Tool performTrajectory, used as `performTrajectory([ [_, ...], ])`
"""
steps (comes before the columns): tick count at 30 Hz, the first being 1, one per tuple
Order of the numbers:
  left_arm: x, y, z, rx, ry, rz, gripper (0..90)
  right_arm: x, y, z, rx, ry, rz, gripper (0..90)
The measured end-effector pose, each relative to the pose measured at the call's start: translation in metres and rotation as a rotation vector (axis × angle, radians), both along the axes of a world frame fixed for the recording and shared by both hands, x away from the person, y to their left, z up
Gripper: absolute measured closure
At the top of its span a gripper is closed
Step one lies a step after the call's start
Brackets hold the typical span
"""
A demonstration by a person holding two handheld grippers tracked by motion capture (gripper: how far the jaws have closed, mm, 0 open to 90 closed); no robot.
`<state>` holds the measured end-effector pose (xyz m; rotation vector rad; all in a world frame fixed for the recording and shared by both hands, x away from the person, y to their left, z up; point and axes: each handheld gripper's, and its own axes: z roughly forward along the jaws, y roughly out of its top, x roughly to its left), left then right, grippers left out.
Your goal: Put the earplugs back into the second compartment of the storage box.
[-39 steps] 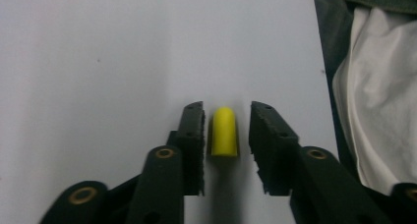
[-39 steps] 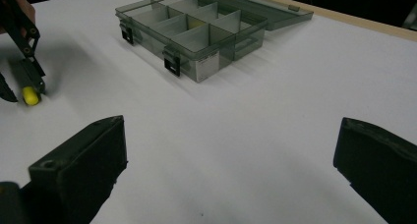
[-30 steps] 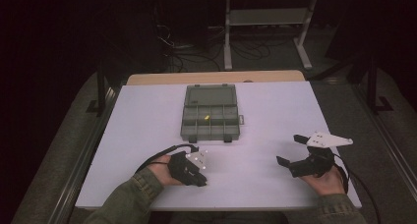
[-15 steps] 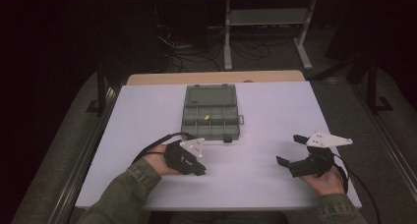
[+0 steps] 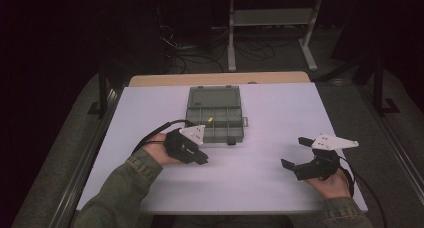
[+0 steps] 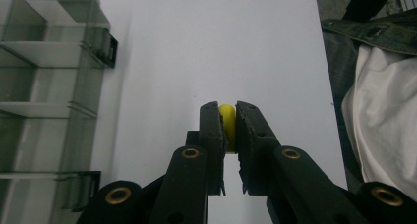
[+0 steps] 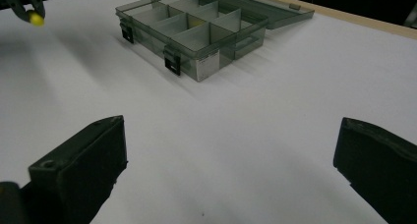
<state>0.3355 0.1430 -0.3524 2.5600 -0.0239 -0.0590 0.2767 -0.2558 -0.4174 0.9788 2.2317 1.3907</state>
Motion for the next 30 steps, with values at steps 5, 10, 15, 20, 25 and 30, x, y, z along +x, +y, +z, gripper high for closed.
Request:
performTrajectory([
  [5,0.006,-0.001,0.010,0.000,-0.023,0.001,82.1,0.000,0.000,0.000,-0.003,0.004,0.005,0.0],
  [10,0.014,-0.002,0.021,-0.007,-0.042,0.010,82.2,0.000,0.000,0.000,0.000,0.003,0.004,0.0],
  [15,0.026,-0.001,0.032,-0.011,-0.065,0.028,82.2,0.000,0.000,0.000,0.000,0.002,0.005,0.0],
  [20,0.041,0.001,0.037,-0.036,-0.077,0.053,82.5,0.000,0.000,0.000,0.002,0.002,0.005,0.0],
  [25,0.056,0.003,0.035,-0.047,-0.083,0.092,82.5,0.000,0.000,0.000,0.001,0.002,0.005,0.0],
  [30,0.074,0.007,0.036,-0.071,-0.077,0.129,82.7,0.001,0.000,0.000,-0.001,0.002,0.004,0.0],
])
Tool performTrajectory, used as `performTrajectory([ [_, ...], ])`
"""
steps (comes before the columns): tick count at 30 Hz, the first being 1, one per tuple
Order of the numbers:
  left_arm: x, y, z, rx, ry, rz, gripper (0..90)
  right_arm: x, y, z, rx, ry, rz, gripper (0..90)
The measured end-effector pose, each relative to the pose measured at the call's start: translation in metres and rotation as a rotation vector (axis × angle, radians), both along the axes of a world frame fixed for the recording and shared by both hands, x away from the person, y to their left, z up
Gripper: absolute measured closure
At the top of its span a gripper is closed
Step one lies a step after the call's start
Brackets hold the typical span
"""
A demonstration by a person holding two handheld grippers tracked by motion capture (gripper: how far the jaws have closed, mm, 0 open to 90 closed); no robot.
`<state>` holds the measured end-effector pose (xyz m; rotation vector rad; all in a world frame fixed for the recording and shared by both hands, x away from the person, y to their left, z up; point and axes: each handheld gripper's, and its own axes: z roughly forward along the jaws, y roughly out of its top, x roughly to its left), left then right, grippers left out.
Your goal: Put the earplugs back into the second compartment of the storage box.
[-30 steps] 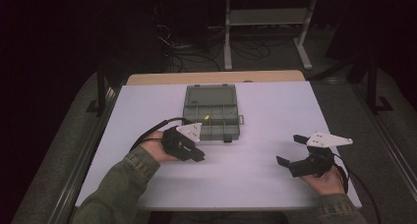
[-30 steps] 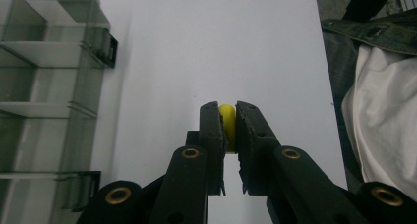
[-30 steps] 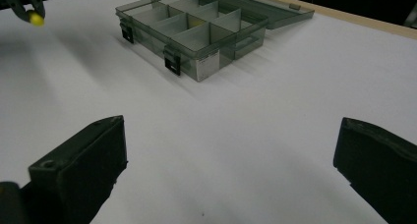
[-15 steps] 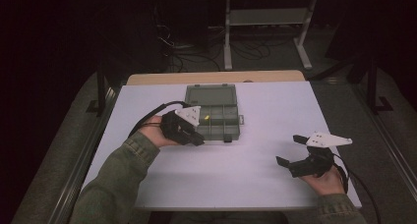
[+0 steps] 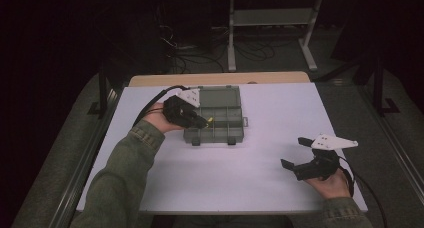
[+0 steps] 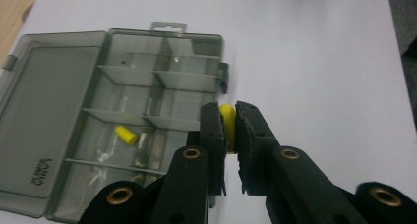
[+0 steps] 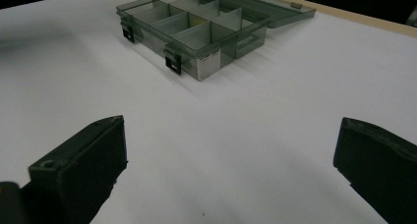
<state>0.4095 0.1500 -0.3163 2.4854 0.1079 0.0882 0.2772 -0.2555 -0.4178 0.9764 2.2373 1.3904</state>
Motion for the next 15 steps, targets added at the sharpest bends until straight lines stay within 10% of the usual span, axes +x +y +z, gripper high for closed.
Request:
performTrajectory([
  [15,0.047,0.010,-0.011,-0.055,0.026,0.158,83.7,0.000,-0.001,-0.001,0.002,0.003,-0.003,0.0],
])
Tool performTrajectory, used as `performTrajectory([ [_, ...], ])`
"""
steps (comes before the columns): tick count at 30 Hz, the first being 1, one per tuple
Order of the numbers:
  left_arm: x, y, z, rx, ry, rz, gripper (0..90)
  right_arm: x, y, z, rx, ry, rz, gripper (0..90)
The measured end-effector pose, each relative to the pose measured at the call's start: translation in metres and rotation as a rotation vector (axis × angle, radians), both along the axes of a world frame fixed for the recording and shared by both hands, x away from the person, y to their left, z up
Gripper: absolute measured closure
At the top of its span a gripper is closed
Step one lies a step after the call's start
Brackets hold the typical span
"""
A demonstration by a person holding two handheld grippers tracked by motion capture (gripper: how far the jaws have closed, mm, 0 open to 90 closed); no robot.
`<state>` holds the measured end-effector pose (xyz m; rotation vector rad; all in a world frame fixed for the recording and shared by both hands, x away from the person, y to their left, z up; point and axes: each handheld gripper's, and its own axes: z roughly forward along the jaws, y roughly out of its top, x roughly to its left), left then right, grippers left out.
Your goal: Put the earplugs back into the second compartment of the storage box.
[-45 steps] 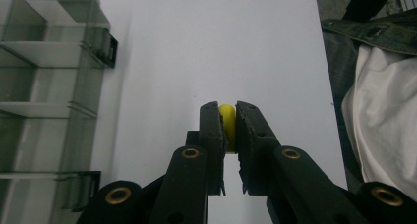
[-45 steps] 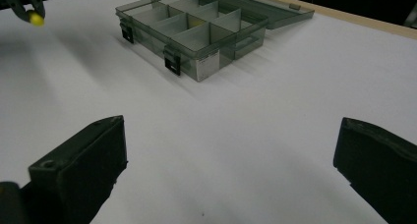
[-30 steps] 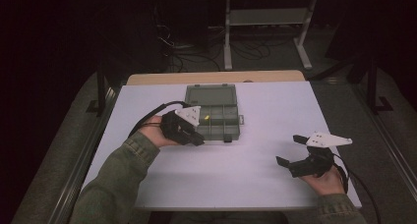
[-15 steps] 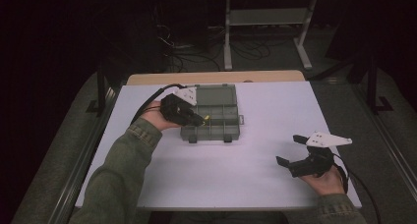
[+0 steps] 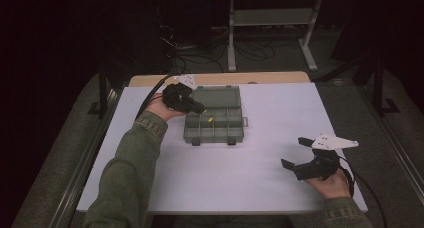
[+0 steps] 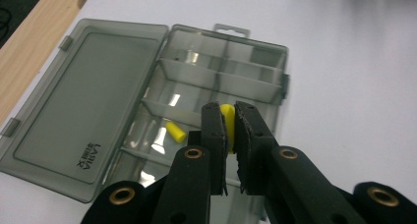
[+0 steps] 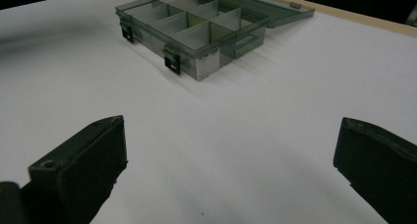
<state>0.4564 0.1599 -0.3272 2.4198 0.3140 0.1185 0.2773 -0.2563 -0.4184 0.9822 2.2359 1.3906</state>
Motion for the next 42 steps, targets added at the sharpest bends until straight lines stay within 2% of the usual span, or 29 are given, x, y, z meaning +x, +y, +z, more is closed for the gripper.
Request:
performTrajectory([
  [3,0.006,-0.001,-0.005,-0.004,-0.012,0.033,83.9,0.000,0.000,0.000,0.003,0.000,-0.002,0.0],
  [7,0.014,-0.003,-0.014,0.022,-0.031,0.093,83.8,0.000,0.000,0.000,0.004,0.000,-0.001,0.0],
  [13,0.026,-0.007,-0.030,0.022,-0.018,0.138,83.9,0.000,0.000,0.000,0.005,0.001,-0.001,0.0],
  [24,0.037,-0.015,-0.063,0.046,0.039,0.136,83.2,-0.001,-0.001,-0.001,0.004,0.004,0.005,0.0],
  [29,0.037,-0.020,-0.069,0.071,0.048,0.129,82.3,-0.001,-0.001,-0.001,0.006,0.006,0.008,0.0],
  [31,0.038,-0.020,-0.071,0.070,0.065,0.138,81.1,-0.001,-0.002,-0.001,0.007,0.005,0.009,0.0],
  [34,0.038,-0.021,-0.073,0.071,0.084,0.158,70.5,-0.001,-0.002,-0.001,0.006,0.003,0.007,0.0],
  [37,0.037,-0.018,-0.070,0.061,0.087,0.167,61.9,-0.001,-0.002,-0.002,0.005,0.006,0.007,0.0],
  [41,0.037,-0.009,-0.065,-0.009,0.126,0.172,49.0,-0.001,-0.001,-0.002,0.004,0.006,0.007,0.0],
  [42,0.035,-0.008,-0.064,-0.022,0.121,0.171,45.1,-0.001,-0.001,-0.002,0.004,0.007,0.007,0.0],
])
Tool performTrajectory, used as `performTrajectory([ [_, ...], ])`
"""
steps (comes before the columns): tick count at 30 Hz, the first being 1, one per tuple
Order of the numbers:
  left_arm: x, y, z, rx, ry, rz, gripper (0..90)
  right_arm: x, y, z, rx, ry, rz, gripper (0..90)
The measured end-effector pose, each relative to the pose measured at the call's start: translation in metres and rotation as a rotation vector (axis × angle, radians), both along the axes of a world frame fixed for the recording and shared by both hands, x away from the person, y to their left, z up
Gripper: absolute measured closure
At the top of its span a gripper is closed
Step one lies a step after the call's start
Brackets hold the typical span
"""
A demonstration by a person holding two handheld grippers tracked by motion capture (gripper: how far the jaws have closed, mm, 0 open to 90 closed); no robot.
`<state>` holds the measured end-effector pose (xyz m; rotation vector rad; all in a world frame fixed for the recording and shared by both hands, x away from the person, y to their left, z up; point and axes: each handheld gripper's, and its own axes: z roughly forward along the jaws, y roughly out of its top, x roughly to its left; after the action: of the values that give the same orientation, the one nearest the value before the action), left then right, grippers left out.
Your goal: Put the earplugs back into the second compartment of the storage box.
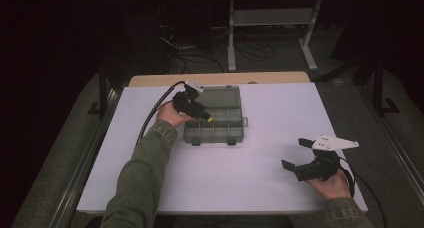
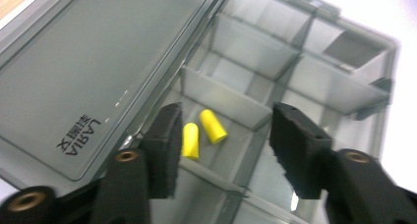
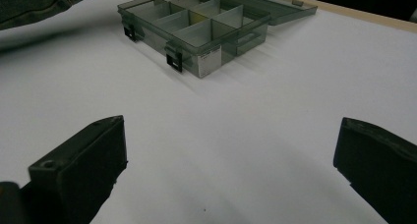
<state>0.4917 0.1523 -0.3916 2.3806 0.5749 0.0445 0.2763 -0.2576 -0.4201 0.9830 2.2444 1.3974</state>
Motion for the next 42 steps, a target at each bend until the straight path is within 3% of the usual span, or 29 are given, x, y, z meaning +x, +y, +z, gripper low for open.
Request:
performTrajectory([
  [9,-0.010,0.009,0.012,-0.056,-0.040,0.004,15.7,0.000,0.000,0.000,0.000,0.000,-0.001,0.0],
  [11,-0.012,0.010,0.014,-0.058,-0.045,0.000,11.4,0.000,0.000,0.000,0.002,-0.001,-0.002,0.0],
  [13,-0.013,0.009,0.015,-0.050,-0.050,0.018,1.0,0.000,-0.001,0.000,0.004,-0.002,-0.004,0.0],
  [19,-0.022,0.012,0.025,-0.041,-0.073,0.011,0.0,-0.001,-0.001,0.000,0.003,-0.002,-0.003,0.0],
  [25,-0.031,0.022,0.034,-0.059,-0.093,0.009,0.0,-0.001,-0.001,0.000,0.002,-0.003,-0.004,0.0],
  [42,-0.059,0.057,0.043,-0.104,-0.138,0.038,0.0,0.000,0.000,0.000,-0.003,-0.005,-0.005,0.0],
])
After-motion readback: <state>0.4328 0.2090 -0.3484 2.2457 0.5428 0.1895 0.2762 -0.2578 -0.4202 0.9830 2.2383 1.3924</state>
